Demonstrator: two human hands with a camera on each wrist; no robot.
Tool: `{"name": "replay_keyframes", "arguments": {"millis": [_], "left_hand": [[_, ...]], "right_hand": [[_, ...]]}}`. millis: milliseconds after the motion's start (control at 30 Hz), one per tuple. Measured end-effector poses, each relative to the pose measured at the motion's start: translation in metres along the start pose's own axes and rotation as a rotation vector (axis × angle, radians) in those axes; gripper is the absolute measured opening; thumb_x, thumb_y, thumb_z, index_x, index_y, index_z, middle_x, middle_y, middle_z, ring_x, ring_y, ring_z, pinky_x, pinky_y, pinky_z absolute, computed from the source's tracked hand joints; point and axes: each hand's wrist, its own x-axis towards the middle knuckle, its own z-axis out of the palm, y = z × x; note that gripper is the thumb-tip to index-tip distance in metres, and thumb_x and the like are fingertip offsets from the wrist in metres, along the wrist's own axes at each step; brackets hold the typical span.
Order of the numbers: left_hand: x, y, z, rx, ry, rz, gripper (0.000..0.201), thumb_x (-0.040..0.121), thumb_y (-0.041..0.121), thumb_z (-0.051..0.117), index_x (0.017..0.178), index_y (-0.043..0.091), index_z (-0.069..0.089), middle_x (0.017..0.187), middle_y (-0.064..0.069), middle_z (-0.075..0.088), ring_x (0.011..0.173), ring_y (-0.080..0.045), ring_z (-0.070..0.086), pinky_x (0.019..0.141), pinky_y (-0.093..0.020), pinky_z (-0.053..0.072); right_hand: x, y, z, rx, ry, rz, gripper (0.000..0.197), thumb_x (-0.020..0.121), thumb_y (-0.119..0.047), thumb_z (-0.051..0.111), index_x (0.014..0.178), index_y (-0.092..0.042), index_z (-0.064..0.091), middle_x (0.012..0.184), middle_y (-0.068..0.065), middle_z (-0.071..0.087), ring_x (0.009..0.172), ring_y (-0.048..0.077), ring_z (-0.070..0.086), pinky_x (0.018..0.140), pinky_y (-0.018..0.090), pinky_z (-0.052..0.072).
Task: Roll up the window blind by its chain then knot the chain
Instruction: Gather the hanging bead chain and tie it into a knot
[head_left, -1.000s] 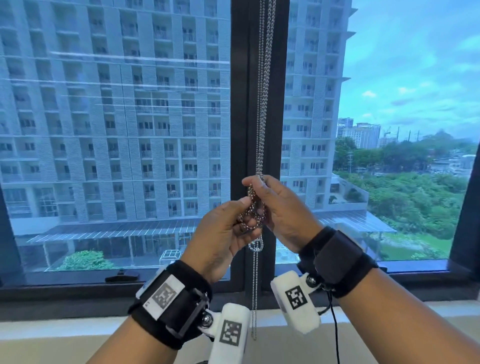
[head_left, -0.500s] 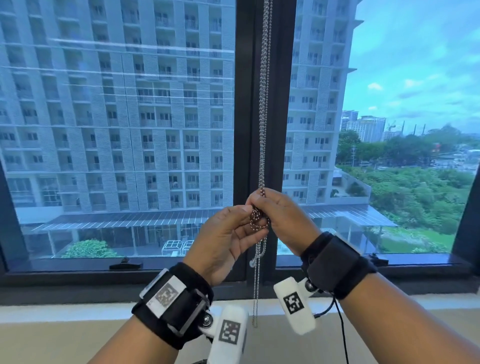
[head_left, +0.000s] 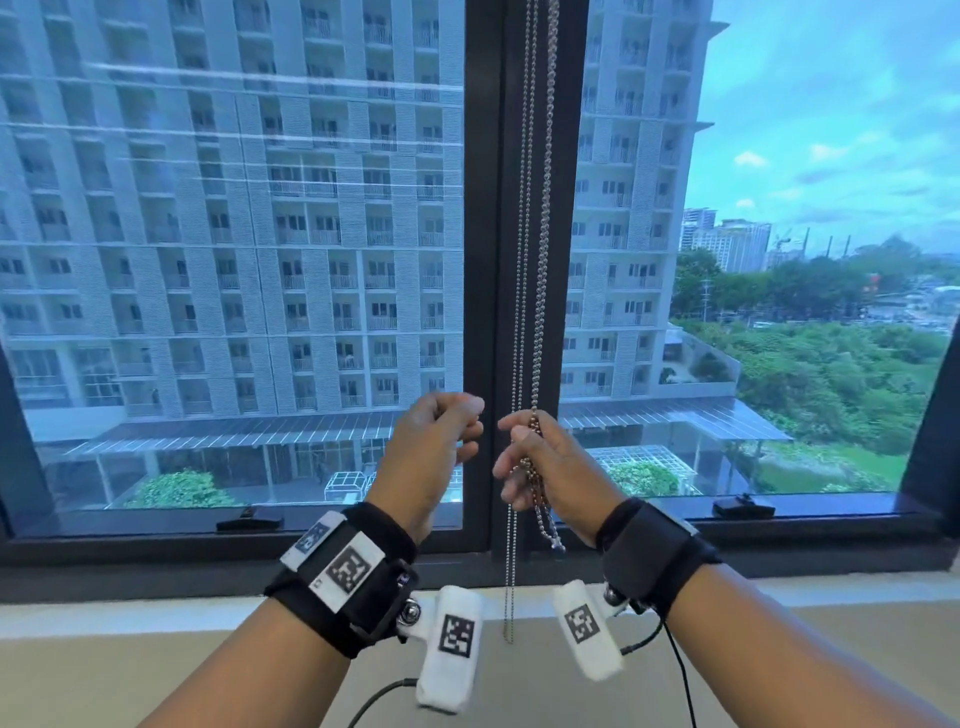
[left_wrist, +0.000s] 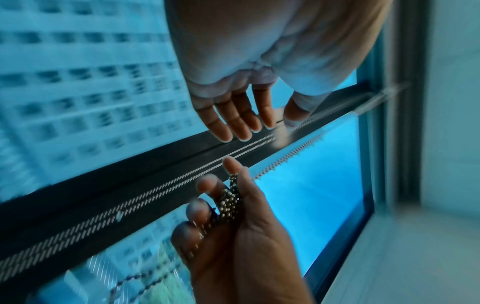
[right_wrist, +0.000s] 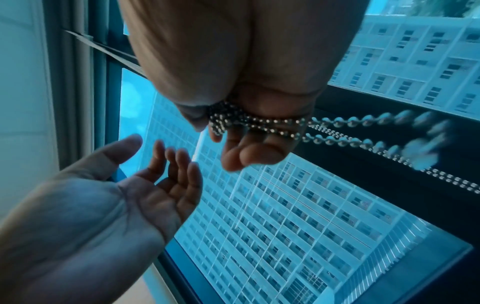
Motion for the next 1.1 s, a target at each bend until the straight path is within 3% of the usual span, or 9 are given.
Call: {"name": "replay_keyframes", "arguments": {"millis": [133,267,400,500,600,667,833,1000,1100], "left_hand": [[0.0,0.018,0.005,0.47,-0.051,0.586,0.015,0.093,0.012,0.058,0.102,0.023,0.065,0.104,0.004,0.065,0.101,-0.012,0.062,0.092,-0.032,0.05],[0.023,0.051,0.008,1.241,-0.354,1.217,0.044,0.084,0.014,0.043,0.116,0.029,0.069,0.129,0.009,0.064,0.134,-0.019,0.049,0.114,-0.046,0.028],[0.041,0.084,0.003,1.465,-0.471,1.144,0.029,0.08,0.029,0.059,0.106,0.033,0.069,0.122,0.017,0.065,0.144,-0.013,0.038,0.12,-0.055,0.007],[0.044,0.097,0.002,1.403,-0.328,1.237,0.015,0.084,0.034,0.059,0.095,0.026,0.067,0.102,0.012,0.063,0.122,-0.016,0.055,0.117,-0.052,0.02],[0.041,0.104,0.01,0.99,-0.129,1.293,0.017,0.095,0.015,0.058,0.111,0.016,0.055,0.091,0.003,0.058,0.087,-0.02,0.06,0.089,-0.041,0.049],[0.037,0.112,0.017,0.756,0.008,1.351,0.025,0.097,0.006,0.055,0.117,0.017,0.043,0.093,-0.006,0.057,0.075,-0.026,0.06,0.066,-0.041,0.052],[0.05,0.15,0.019,1.082,0.299,1.544,0.017,0.09,-0.001,0.055,0.096,0.012,0.065,0.088,-0.015,0.059,0.062,-0.031,0.054,0.049,-0.042,0.045],[0.054,0.183,0.014,1.599,0.477,1.199,0.013,0.085,0.001,0.055,0.09,0.008,0.065,0.076,-0.012,0.056,0.063,-0.033,0.055,0.059,-0.038,0.034],[0.043,0.192,0.02,1.856,0.436,0.946,0.03,0.087,-0.002,0.046,0.064,0.011,0.033,0.066,-0.004,0.033,0.065,-0.029,0.04,0.064,-0.038,0.029]], "right_hand": [[-0.001,-0.009,0.0,-0.171,-0.055,-0.036,0.015,0.105,-0.019,0.045,0.104,-0.022,0.059,0.073,0.002,0.057,0.05,0.012,0.048,0.045,0.024,0.039],[-0.005,-0.038,-0.011,-0.642,-0.148,-0.189,0.01,0.1,-0.025,0.052,0.093,-0.031,0.056,0.072,-0.017,0.058,0.061,-0.001,0.051,0.061,0.019,0.039],[-0.009,-0.099,-0.024,-0.755,-0.186,-0.313,0.01,0.096,-0.027,0.059,0.087,-0.03,0.055,0.071,-0.015,0.053,0.062,0.0,0.049,0.064,0.021,0.039],[-0.007,-0.148,-0.03,-0.675,-0.149,-0.447,0.018,0.098,-0.025,0.059,0.081,-0.021,0.059,0.062,-0.013,0.05,0.056,0.001,0.044,0.057,0.018,0.039],[0.008,-0.185,-0.035,-0.602,-0.081,-0.497,0.018,0.1,-0.022,0.056,0.083,-0.019,0.058,0.062,-0.012,0.053,0.051,0.003,0.044,0.05,0.015,0.038],[0.023,-0.204,-0.034,-0.597,-0.019,-0.506,0.018,0.1,-0.026,0.056,0.084,-0.02,0.058,0.065,-0.008,0.056,0.053,0.01,0.045,0.048,0.02,0.039],[0.059,-0.238,-0.019,-0.477,0.009,-0.507,0.022,0.096,-0.029,0.06,0.077,-0.018,0.058,0.06,-0.004,0.055,0.049,0.019,0.037,0.044,0.024,0.034],[0.08,-0.26,-0.007,-0.471,0.087,-0.556,0.021,0.092,-0.024,0.063,0.088,-0.004,0.064,0.063,0.004,0.055,0.039,0.014,0.034,0.04,0.022,0.03],[0.088,-0.262,0.002,-0.656,0.119,-0.603,0.017,0.091,-0.022,0.064,0.087,-0.006,0.063,0.066,0.003,0.057,0.037,0.004,0.039,0.039,0.019,0.034]]}}
